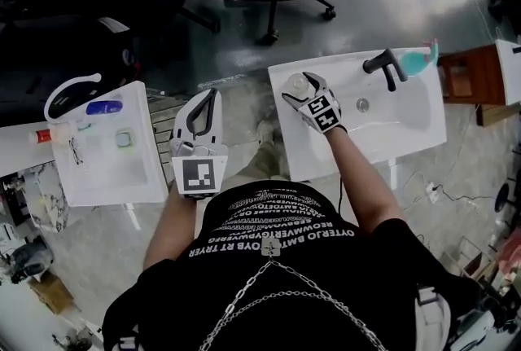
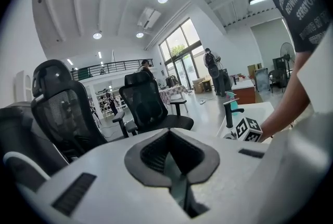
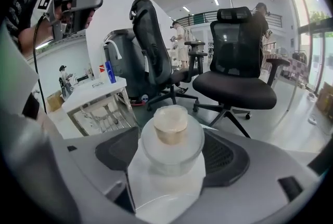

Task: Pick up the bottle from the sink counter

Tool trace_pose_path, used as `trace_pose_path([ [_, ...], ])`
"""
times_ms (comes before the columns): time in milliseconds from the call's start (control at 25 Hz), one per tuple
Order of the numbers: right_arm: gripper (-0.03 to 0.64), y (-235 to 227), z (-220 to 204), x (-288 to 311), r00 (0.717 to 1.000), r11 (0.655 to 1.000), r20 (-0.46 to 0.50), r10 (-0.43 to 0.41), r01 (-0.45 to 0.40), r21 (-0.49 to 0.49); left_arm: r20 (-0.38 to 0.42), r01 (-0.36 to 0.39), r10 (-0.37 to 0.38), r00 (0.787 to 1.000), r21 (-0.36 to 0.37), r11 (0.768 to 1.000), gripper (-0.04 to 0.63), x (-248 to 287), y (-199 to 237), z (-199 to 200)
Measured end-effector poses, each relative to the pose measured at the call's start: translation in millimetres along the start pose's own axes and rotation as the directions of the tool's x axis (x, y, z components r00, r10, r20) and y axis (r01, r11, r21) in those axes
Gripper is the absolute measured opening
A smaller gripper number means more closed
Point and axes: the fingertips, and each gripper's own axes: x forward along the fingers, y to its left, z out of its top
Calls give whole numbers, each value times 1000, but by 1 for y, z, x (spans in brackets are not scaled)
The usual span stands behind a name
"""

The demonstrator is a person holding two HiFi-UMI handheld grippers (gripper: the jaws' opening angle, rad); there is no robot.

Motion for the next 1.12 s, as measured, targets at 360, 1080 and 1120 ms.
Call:
trace_pose_path([
  [360,331,-7,-5,9,998,998,-13,-61,61,3,-22,-16,16,1000,8,1000,5,-7,8,-9],
  [1080,331,29,38,-115,1000,1000,-12,-11,11,-25,32,-25,26,999,-37,999,5,-55,-24,15],
  [1120,331,33,43,-124,1000,999,-8,-9,9,-32,28,-21,23,999,-45,999,5,-59,-28,15],
])
